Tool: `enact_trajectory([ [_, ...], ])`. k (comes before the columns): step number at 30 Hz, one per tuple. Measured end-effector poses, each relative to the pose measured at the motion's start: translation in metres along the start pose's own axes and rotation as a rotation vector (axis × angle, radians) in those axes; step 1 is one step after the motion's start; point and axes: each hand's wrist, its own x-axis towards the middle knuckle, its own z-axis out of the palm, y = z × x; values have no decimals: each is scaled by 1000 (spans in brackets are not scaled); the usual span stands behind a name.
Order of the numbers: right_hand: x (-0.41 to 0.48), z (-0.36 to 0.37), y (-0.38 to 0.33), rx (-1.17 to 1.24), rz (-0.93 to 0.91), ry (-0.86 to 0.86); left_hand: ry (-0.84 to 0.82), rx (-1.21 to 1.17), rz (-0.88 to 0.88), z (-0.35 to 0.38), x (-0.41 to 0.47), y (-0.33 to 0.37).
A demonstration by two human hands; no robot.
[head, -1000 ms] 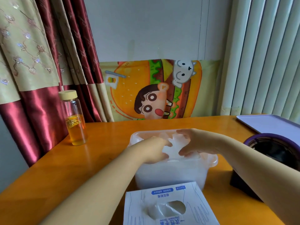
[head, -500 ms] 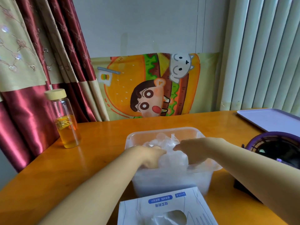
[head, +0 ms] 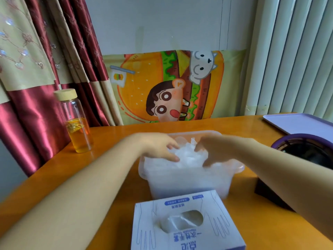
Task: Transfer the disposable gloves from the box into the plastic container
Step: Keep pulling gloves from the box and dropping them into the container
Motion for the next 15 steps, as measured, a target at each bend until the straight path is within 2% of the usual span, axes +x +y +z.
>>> enact_trajectory([
  [3, -33, -21, -7, 131, -52, 398, 223, -108, 36, -9, -35, -3],
  [5, -58, -23, -20, 262, -145, 468, 380, -278, 92, -2, -61, -1],
  [7, -81, -15, -37, 317, -245, 304, 419, -485, 148, 12, -83, 3],
  [10, -93, 17, -57, 272, -306, 41, 275, -610, 183, 36, -104, 5],
  [13, -86, 51, -70, 279, -252, 18, 59, -428, 91, 65, -110, 11],
  [15, -80, 63, -76, 339, -192, 57, 9, -205, 50, 86, -107, 13],
])
